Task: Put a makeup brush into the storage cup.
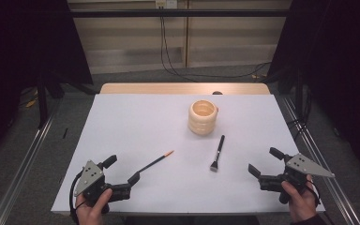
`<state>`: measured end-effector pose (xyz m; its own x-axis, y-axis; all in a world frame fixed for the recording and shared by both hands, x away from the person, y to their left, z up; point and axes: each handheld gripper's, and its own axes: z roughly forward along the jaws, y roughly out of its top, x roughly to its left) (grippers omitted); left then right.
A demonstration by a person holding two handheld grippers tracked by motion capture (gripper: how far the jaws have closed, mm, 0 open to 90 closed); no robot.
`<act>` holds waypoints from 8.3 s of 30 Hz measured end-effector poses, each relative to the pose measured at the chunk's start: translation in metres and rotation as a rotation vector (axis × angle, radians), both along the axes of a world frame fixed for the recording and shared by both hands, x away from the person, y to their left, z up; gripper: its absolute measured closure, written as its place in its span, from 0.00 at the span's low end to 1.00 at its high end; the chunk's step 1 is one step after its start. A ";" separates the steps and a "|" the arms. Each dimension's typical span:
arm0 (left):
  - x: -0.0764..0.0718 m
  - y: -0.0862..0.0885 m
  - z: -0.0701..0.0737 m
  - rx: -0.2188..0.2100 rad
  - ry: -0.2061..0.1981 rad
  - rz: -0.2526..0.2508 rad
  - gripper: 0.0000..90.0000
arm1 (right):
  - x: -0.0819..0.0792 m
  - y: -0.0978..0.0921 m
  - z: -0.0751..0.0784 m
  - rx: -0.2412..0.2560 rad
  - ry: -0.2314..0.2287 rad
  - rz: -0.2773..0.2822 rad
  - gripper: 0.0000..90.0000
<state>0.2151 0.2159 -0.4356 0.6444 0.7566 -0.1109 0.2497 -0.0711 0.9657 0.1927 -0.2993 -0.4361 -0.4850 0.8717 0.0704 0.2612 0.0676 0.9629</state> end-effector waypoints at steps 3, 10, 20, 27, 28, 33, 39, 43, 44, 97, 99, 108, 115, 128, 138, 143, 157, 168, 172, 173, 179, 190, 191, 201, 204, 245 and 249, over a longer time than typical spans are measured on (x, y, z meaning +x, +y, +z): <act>0.000 0.000 0.000 -0.002 0.005 -0.005 0.02 | 0.000 0.001 0.000 -0.004 -0.005 -0.003 0.00; 0.001 0.000 0.000 -0.012 0.014 -0.002 0.02 | -0.001 0.001 0.000 0.006 -0.007 0.003 0.00; 0.000 -0.003 0.003 -0.011 0.012 -0.024 0.02 | -0.001 0.001 0.000 0.006 -0.013 0.002 0.00; -0.001 -0.004 0.009 -0.004 0.008 -0.011 0.02 | -0.003 0.002 -0.001 0.002 0.001 0.014 0.00; 0.000 -0.004 0.010 -0.006 0.007 -0.021 0.02 | -0.004 0.003 0.000 -0.002 -0.006 0.013 0.00; 0.001 -0.010 0.017 0.018 -0.001 -0.024 0.03 | -0.004 0.005 0.000 -0.001 -0.009 0.020 0.00; 0.003 -0.014 0.022 0.025 -0.015 -0.061 0.03 | -0.005 0.007 0.000 -0.013 -0.008 0.017 0.00; 0.009 -0.020 0.024 0.050 -0.007 -0.069 0.03 | -0.005 0.007 -0.001 -0.013 -0.001 0.032 0.00; 0.011 -0.022 0.025 0.055 -0.006 -0.079 0.03 | -0.005 0.006 0.000 -0.015 -0.005 0.028 0.00; 0.115 -0.073 0.050 0.330 0.174 -0.265 0.04 | -0.005 0.006 0.000 -0.007 -0.003 0.040 0.00; 0.117 -0.077 0.048 0.355 0.189 -0.272 0.04 | -0.005 0.006 0.000 -0.007 -0.003 0.040 0.00; 0.123 -0.084 0.041 0.417 0.265 -0.285 0.04 | -0.005 0.006 -0.001 0.000 0.005 0.042 0.00; 0.129 -0.086 0.032 0.529 0.297 -0.274 0.04 | -0.005 0.006 -0.001 -0.003 0.004 0.045 0.00; 0.136 -0.093 0.015 0.652 0.400 -0.383 0.06 | -0.004 0.006 -0.002 -0.011 0.011 0.049 0.00; 0.139 -0.097 0.004 0.737 0.511 -0.424 0.21 | -0.005 0.006 -0.001 0.002 0.001 0.052 0.00; 0.141 -0.100 -0.002 0.747 0.588 -0.432 0.33 | -0.005 0.006 -0.001 -0.009 -0.002 0.061 0.00; 0.147 -0.104 -0.010 0.788 0.650 -0.473 0.66 | -0.005 0.007 -0.002 -0.008 0.002 0.061 0.00; 0.145 -0.110 -0.011 0.840 0.619 -0.433 0.82 | -0.004 0.007 -0.002 -0.012 0.007 0.072 0.00; 0.144 -0.112 -0.011 0.851 0.613 -0.439 0.87 | -0.004 0.007 -0.002 -0.013 0.008 0.073 0.00; 0.143 -0.113 -0.011 0.850 0.612 -0.437 0.87 | -0.004 0.007 -0.002 -0.012 0.006 0.071 0.00; 0.143 -0.115 -0.011 0.867 0.619 -0.447 0.93 | -0.004 0.008 -0.002 -0.012 0.011 0.066 0.00; 0.149 -0.111 -0.012 0.827 0.652 -0.473 0.93 | -0.004 0.007 -0.002 -0.013 0.013 0.071 0.00; 0.150 -0.109 -0.012 0.824 0.659 -0.472 0.93 | -0.004 0.007 -0.002 -0.013 0.013 0.071 0.00; 0.152 -0.105 -0.011 0.773 0.681 -0.463 0.93 | -0.004 0.008 -0.002 -0.006 0.017 0.065 0.00; 0.152 -0.104 -0.011 0.768 0.685 -0.452 0.93 | -0.004 0.007 -0.002 -0.006 0.017 0.065 0.00; 0.124 -0.069 0.019 0.359 0.458 -0.315 0.93 | -0.004 0.008 -0.002 -0.006 0.018 0.071 0.00; 0.119 -0.065 0.021 0.319 0.416 -0.308 0.93 | -0.004 0.008 -0.002 -0.007 0.017 0.069 0.00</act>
<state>0.3341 0.1509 -0.4145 0.7903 0.5794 -0.1994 0.5236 -0.4697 0.7108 0.1891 -0.2912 -0.4386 -0.5429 0.8366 0.0731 0.2720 0.0928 0.9578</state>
